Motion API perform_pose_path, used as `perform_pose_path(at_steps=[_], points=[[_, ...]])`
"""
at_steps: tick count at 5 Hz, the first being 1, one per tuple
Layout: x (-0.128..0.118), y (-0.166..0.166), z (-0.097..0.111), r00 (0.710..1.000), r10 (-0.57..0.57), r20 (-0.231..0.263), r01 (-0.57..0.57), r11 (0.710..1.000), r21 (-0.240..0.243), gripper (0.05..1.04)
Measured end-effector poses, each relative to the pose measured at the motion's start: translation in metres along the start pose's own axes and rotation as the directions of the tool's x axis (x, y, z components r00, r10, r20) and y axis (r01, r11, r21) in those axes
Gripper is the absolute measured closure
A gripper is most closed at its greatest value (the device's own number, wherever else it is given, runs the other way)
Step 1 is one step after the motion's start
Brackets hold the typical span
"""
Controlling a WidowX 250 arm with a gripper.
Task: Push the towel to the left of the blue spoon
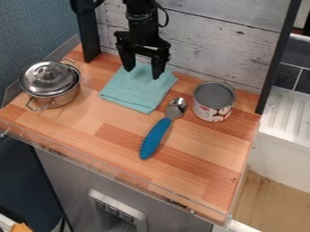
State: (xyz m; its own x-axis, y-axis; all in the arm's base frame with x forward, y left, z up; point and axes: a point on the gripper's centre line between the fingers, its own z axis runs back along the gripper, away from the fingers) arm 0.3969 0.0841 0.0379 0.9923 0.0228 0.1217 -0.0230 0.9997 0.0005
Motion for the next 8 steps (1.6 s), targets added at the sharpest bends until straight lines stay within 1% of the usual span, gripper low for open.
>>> perform_pose_path(at_steps=[1, 2, 3, 5, 6, 7, 8], points=[[0.005, 0.0, -0.017, 1.0, -0.018, -0.022, 0.018, 1.0, 0.015, 0.083], [0.001, -0.002, -0.025, 0.999, -0.043, -0.03, 0.045, 0.997, 0.06, 0.083], [-0.01, 0.001, -0.031, 0.998, -0.055, -0.03, 0.057, 0.996, 0.07, 0.083], [-0.061, 0.008, -0.026, 0.997, -0.07, -0.036, 0.072, 0.996, 0.054, 0.083], [-0.093, 0.011, -0.022, 0.996, -0.077, -0.032, 0.079, 0.995, 0.053, 0.083], [-0.116, 0.011, -0.02, 0.997, -0.076, -0.034, 0.077, 0.996, 0.052, 0.083], [-0.126, 0.009, -0.019, 0.995, -0.087, -0.037, 0.089, 0.995, 0.048, 0.084]])
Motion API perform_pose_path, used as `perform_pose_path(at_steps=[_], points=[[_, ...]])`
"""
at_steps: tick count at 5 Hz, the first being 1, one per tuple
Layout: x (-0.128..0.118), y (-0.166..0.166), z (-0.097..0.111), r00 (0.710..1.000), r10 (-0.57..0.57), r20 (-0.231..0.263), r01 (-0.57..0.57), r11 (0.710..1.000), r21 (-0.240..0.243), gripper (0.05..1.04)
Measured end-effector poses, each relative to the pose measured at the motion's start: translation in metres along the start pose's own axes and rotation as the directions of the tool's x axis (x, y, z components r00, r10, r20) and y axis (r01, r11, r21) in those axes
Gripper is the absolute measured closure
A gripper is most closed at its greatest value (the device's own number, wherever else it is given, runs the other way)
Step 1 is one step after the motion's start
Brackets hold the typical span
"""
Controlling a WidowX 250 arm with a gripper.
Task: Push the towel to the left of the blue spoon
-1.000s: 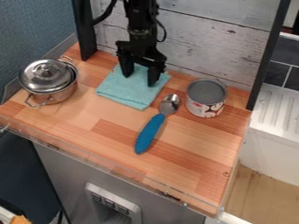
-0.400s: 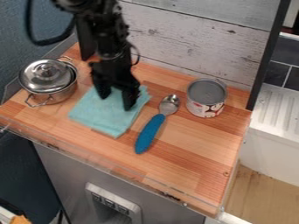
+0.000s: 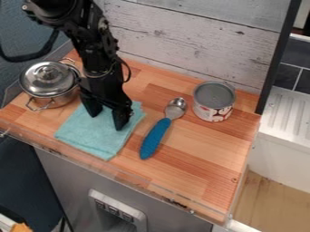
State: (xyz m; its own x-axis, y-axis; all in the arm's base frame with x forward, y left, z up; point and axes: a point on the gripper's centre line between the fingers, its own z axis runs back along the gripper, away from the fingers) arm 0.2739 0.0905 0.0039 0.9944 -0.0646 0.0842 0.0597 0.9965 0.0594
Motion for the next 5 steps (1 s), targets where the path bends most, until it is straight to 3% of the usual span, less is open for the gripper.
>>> perform_pose_path(at_steps=[1, 2, 3, 4, 5], points=[[0.002, 0.0, 0.001, 1.0, -0.008, 0.006, 0.008, 1.0, -0.017, 0.083], [0.007, -0.001, 0.009, 1.0, -0.017, 0.004, 0.017, 0.997, -0.07, 0.084], [0.013, -0.001, 0.038, 0.998, -0.032, 0.06, 0.036, 0.997, -0.068, 0.084], [0.011, 0.0, 0.054, 0.996, -0.039, 0.083, 0.044, 0.997, -0.061, 0.083], [0.002, 0.002, 0.054, 0.998, -0.033, 0.06, 0.036, 0.998, -0.045, 0.083]])
